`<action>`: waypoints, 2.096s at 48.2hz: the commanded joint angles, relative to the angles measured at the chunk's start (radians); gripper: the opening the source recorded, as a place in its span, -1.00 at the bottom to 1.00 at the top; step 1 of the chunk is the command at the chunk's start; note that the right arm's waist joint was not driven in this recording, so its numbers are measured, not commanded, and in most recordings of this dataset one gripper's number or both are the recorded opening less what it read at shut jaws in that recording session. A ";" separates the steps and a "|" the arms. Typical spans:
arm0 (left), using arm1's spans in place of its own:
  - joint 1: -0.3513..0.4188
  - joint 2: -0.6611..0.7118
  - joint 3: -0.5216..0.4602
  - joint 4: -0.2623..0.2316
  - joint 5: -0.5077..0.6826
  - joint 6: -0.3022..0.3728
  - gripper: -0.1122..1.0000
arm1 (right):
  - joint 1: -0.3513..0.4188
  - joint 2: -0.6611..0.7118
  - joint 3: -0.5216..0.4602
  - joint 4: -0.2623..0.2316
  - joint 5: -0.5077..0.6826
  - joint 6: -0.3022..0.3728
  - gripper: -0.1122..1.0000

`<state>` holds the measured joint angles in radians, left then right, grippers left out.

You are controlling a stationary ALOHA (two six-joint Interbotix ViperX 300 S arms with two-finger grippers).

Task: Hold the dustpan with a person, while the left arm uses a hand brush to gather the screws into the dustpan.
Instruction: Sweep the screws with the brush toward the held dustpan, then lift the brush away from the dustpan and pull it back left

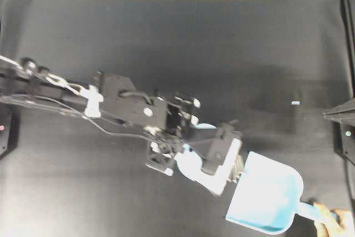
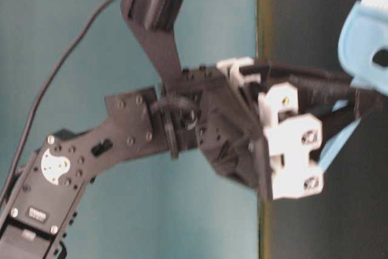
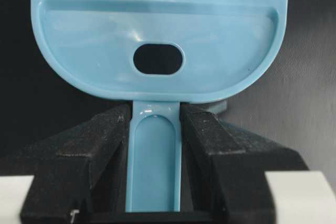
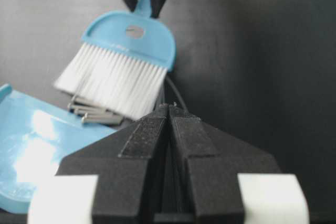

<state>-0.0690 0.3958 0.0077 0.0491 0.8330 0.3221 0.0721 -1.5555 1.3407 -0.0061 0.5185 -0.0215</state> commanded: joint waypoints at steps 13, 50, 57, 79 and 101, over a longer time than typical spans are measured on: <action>-0.020 0.100 -0.184 0.003 -0.020 0.041 -0.25 | 0.000 0.005 -0.008 -0.002 -0.005 -0.006 -0.81; -0.037 0.166 -0.356 0.003 -0.169 0.035 -0.25 | 0.000 0.005 -0.008 -0.002 -0.005 -0.006 -0.81; -0.037 0.057 -0.313 0.003 -0.143 0.038 -0.25 | 0.000 0.005 -0.009 -0.002 -0.005 -0.006 -0.81; -0.025 -0.276 0.064 0.003 -0.241 -0.018 -0.25 | 0.000 0.005 -0.008 -0.002 -0.005 -0.006 -0.81; 0.000 -0.430 0.388 0.003 -0.482 -0.164 -0.25 | 0.000 0.003 -0.008 -0.002 -0.005 -0.006 -0.81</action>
<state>-0.0721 -0.0046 0.3774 0.0506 0.3866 0.1779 0.0721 -1.5570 1.3407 -0.0061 0.5185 -0.0215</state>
